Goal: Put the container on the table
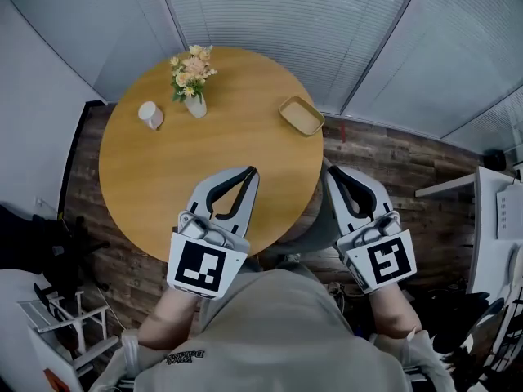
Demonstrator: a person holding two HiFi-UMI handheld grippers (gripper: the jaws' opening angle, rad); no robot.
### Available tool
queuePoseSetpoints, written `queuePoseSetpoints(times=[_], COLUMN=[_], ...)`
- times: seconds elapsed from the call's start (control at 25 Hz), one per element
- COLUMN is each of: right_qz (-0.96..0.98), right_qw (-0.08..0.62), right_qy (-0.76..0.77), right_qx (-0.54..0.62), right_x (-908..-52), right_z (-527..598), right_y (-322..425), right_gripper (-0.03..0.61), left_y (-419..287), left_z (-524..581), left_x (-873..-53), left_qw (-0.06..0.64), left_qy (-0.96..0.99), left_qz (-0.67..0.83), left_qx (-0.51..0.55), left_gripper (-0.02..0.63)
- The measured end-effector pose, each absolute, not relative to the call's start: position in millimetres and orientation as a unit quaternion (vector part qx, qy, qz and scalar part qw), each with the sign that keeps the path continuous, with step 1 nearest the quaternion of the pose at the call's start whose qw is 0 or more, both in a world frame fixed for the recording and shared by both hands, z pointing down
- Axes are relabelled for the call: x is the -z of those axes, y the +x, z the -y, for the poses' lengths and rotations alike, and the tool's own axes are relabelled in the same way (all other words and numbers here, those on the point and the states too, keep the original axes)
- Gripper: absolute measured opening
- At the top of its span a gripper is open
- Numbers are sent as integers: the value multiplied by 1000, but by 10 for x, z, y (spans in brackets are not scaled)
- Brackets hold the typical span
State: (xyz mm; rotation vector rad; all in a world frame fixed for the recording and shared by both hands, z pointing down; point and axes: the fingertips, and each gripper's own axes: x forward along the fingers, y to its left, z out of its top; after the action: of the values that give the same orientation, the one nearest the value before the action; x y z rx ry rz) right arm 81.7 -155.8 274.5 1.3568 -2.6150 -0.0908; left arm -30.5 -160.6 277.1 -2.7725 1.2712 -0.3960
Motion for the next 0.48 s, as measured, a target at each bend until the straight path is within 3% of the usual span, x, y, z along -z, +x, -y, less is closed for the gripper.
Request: queuePoseSetpoints(times=[0.48], right_qz=[880], right_qw=[90], right_qy=[466], right_qx=[18], right_x=[-2752], right_z=[1540], right_y=[892], right_gripper=[31], left_y=[-254], left_z=[1574], left_x=[-2793], left_qw=[39], left_qy=[-902], left_qz=[-407], left_qx=[136], left_gripper=[21])
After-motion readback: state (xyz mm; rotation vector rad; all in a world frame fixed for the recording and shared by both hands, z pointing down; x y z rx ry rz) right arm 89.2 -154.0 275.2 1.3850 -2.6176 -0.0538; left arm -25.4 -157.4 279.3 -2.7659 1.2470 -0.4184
